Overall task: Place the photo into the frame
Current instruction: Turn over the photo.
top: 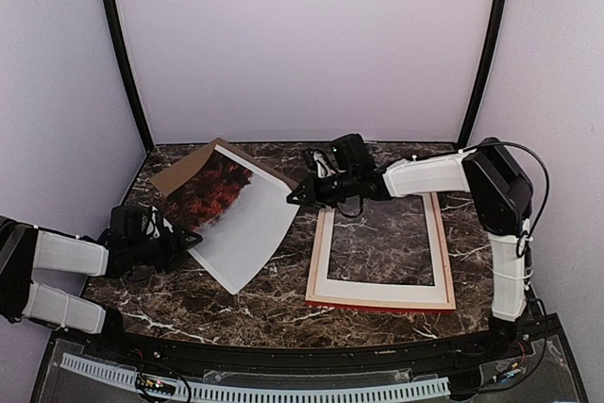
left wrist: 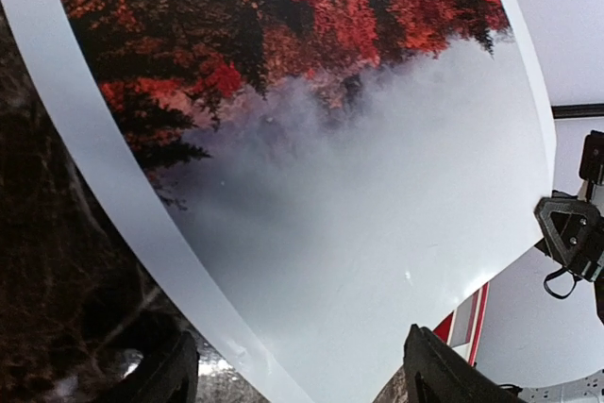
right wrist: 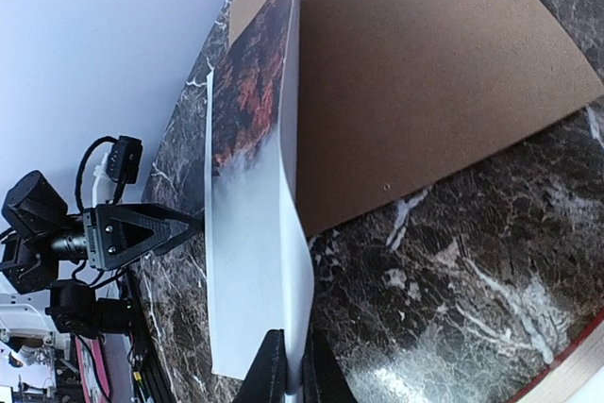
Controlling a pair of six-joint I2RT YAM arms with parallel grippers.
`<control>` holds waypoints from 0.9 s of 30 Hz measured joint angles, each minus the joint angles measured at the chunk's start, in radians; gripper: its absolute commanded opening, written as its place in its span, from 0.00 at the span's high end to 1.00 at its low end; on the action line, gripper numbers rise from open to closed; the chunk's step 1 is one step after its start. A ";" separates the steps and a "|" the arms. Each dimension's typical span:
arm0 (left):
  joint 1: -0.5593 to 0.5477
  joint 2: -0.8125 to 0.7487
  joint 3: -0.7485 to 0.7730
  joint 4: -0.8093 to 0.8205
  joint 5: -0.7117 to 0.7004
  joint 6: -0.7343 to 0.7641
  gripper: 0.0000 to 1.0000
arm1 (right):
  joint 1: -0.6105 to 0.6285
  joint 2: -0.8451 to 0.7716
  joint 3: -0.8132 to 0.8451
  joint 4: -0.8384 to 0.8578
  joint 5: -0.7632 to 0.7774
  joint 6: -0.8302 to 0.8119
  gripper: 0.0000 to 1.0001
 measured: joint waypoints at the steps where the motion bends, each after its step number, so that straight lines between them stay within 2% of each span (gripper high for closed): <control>1: -0.016 -0.004 -0.006 0.007 -0.001 -0.016 0.22 | 0.002 -0.005 -0.018 0.002 0.004 0.005 0.91; 7: -0.123 -0.074 -0.068 0.038 -0.037 -0.121 0.22 | 0.029 -0.072 -0.124 0.002 0.059 0.021 0.88; 12: -0.150 -0.139 -0.100 0.020 -0.078 -0.157 0.22 | 0.066 -0.134 -0.184 0.011 0.101 0.031 0.83; 17: -0.155 -0.144 -0.078 -0.031 -0.090 -0.132 0.23 | 0.096 -0.178 -0.266 0.037 0.106 0.051 0.77; 21: -0.159 -0.093 -0.031 -0.063 -0.092 -0.087 0.24 | 0.101 -0.196 -0.321 0.061 0.096 0.070 0.79; 27: -0.178 -0.046 0.031 -0.117 -0.094 -0.036 0.24 | 0.101 -0.207 -0.337 0.056 0.088 0.050 0.89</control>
